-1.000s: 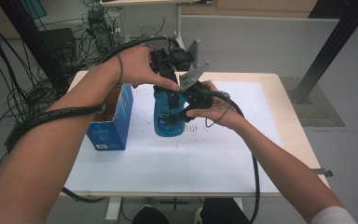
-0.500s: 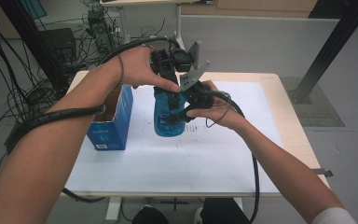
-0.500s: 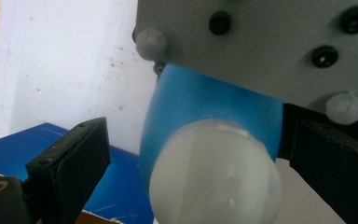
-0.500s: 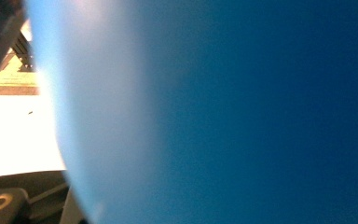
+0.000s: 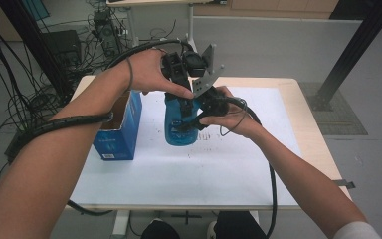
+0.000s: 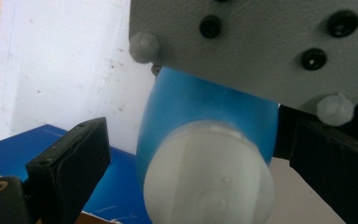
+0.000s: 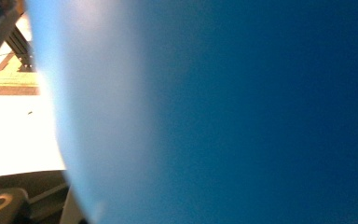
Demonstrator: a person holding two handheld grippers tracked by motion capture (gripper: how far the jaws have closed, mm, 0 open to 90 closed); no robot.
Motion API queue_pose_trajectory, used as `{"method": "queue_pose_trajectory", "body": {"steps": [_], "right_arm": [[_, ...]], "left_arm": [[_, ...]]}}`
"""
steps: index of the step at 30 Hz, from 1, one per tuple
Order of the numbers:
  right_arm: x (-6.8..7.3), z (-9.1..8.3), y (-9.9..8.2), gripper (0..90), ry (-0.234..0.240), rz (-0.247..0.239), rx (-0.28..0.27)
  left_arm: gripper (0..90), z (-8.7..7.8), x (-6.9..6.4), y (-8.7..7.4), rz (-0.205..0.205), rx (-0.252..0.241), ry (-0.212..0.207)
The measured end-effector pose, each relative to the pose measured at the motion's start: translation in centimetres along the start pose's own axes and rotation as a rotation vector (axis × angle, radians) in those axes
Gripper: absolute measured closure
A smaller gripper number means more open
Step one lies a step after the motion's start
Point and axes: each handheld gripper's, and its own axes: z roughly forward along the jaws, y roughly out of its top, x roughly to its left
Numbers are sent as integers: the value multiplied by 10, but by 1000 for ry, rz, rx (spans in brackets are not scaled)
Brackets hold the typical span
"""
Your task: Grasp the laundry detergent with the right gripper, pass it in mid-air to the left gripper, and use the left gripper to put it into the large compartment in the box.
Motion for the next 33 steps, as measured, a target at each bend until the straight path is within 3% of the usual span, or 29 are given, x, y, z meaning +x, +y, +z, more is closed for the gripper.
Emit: {"method": "queue_pose_trajectory", "body": {"steps": [24, 25, 33], "right_arm": [[0, 0, 1, 436, -2, -2, -6], [-1, 0, 1, 436, -6, -28, -27], [1, -2, 1, 435, 0, -12, -24]], "left_arm": [[55, 3, 0, -1, -1, -3, 0], [56, 4, -1, 0, -4, -8, -2], [56, 4, -1, 2, 7, -11, -6]]}}
